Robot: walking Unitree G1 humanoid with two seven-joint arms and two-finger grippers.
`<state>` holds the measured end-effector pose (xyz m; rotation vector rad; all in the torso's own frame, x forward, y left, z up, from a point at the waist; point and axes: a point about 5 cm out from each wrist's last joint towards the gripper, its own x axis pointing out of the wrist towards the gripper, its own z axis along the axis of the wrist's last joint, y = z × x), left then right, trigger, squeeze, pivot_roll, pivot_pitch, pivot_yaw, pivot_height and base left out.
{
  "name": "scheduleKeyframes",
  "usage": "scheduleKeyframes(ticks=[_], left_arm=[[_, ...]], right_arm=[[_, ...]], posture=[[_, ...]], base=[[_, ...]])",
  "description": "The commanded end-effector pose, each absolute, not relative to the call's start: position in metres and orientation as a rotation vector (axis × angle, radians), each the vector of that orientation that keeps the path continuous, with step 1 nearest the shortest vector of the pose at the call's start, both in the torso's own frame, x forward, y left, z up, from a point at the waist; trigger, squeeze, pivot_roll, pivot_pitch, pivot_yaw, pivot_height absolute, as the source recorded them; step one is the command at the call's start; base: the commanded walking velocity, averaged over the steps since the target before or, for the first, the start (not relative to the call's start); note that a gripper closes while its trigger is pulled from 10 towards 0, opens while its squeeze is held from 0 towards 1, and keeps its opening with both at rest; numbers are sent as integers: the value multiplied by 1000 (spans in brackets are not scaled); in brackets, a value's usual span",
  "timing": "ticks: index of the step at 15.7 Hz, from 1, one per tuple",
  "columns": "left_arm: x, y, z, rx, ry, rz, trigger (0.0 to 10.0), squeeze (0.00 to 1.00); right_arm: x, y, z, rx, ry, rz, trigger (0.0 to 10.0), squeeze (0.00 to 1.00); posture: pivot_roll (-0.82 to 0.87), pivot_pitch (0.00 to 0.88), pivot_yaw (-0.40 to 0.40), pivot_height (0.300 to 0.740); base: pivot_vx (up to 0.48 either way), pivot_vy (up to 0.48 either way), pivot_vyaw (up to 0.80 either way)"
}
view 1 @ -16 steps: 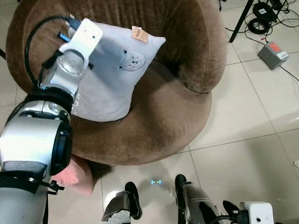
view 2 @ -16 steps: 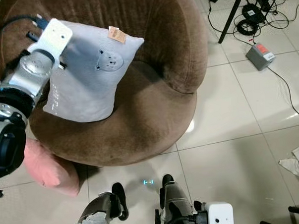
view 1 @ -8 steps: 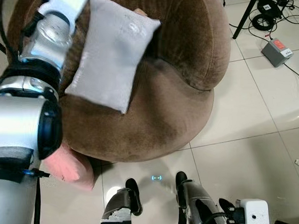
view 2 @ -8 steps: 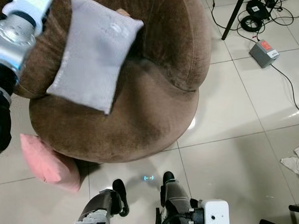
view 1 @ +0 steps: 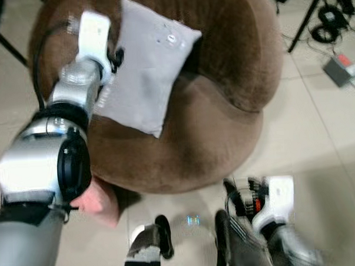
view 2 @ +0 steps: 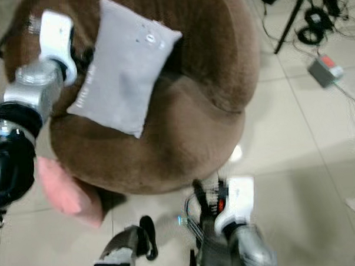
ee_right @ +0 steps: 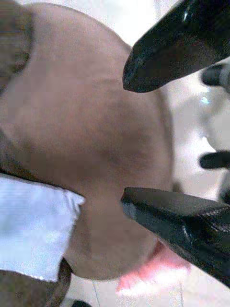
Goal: Move the pillow to the sofa from floor
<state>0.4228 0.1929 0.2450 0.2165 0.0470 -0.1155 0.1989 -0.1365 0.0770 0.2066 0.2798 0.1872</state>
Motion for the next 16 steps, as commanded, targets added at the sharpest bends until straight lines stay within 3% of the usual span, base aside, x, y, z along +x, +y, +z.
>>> scheduleKeyframes(ticks=[1, 4, 5, 6, 8, 11, 12, 14, 16], left_arm=[[420, 195, 235, 178, 34, -156, 10000, 0], [406, 198, 186, 186, 132, -251, 10000, 0], [388, 189, 136, 165, 246, -329, 10000, 0], [377, 182, 114, 164, 297, -381, 10000, 0], [342, 140, 56, 141, 389, -501, 10000, 0], [314, 89, 50, 132, 254, -668, 10000, 0], [302, 117, 59, 133, 100, -586, 10000, 0], [283, 171, 54, 139, 57, -451, 10000, 0], [269, 191, 47, 119, 70, -420, 10000, 0]], right_arm=[[215, -144, 71, 204, 276, 158, 10000, 0], [256, -158, 70, 161, 231, 130, 10000, 0], [262, -163, 64, 146, 236, 117, 10000, 0], [264, -165, 61, 142, 239, 112, 10000, 0], [264, -166, 52, 154, 247, 99, 10000, 0], [258, -165, 42, 169, 251, 78, 10000, 0], [252, -167, 44, 190, 189, 48, 10000, 0], [239, -172, 46, 206, 125, 25, 10000, 0], [231, -173, 44, 204, 114, 32, 10000, 0]], posture=[[-120, 77, 95, 740], [-51, 9, 110, 740], [-23, 0, 124, 740], [-23, 0, 125, 740], [-37, 0, 136, 740], [-55, 0, 138, 740], [-92, 0, 146, 740], [-103, 0, 149, 740], [-106, 0, 145, 740]], base=[[0, 0, 0], [0, 0, 0], [0, 0, 0], [0, 0, 0], [0, 0, 0], [0, 0, 0], [0, 0, 0], [0, 0, 0], [0, 0, 0]])
